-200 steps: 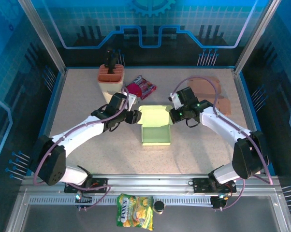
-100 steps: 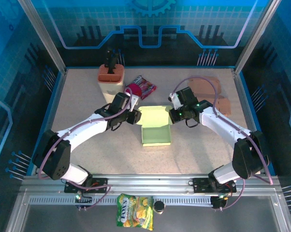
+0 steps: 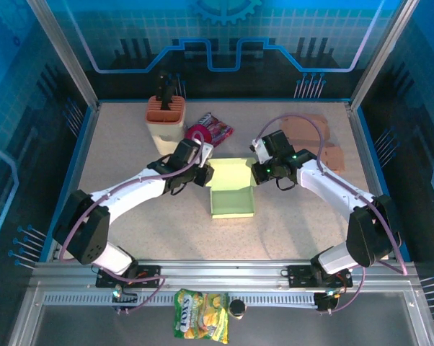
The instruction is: Fold the paper box
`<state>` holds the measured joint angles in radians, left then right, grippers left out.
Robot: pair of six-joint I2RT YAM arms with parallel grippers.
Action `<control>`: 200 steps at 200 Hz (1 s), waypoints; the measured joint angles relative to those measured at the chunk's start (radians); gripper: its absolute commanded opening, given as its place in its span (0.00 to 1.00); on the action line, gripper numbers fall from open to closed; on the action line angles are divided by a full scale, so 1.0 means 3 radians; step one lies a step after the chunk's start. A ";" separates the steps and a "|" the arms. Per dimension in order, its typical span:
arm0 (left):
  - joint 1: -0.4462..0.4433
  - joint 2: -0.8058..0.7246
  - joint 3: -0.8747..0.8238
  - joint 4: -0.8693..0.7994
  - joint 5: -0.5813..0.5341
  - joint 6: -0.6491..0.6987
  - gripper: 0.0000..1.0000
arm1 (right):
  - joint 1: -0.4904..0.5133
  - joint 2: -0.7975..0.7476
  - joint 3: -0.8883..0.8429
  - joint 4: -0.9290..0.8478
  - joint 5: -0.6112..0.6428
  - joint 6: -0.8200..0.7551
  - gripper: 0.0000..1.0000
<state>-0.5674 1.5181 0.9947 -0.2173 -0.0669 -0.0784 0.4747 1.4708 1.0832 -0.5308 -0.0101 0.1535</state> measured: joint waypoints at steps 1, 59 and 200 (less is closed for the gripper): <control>-0.0003 0.0000 0.0001 0.0000 -0.0004 0.0004 0.14 | 0.0003 0.0000 0.0000 0.0000 0.0001 0.0001 0.00; -0.0149 0.0020 0.0126 -0.0137 -0.0383 -0.0154 0.00 | 0.0128 0.0000 -0.0001 0.0011 0.0178 0.0167 0.00; -0.0257 -0.0047 -0.0481 0.1381 -0.0738 -0.0548 0.00 | 0.0334 -0.0506 -0.1101 0.1901 0.0891 0.1022 0.00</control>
<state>-0.6445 1.5040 0.8505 0.1970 -0.2882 -0.2428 0.5751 1.3190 0.7528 0.0395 0.2573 0.4603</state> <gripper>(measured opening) 0.053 0.041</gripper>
